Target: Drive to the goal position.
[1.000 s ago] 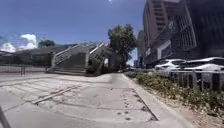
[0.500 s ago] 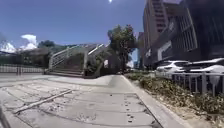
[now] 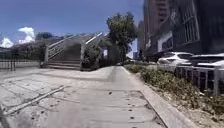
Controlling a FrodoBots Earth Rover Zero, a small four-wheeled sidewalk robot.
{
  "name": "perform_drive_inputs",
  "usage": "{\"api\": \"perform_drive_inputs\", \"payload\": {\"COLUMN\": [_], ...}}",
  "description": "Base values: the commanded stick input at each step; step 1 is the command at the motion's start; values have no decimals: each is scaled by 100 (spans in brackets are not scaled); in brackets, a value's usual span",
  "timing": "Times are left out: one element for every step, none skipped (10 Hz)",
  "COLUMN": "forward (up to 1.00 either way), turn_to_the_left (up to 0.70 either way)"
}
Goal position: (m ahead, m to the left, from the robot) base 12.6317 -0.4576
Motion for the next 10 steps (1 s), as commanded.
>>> {"api": "perform_drive_inputs", "payload": {"forward": [70, 70, 70, 70, 70, 70, 70, 70, 70, 70], "turn_to_the_left": [0, 0, 0, 0, 0, 0, 0, 0, 0, 0]}}
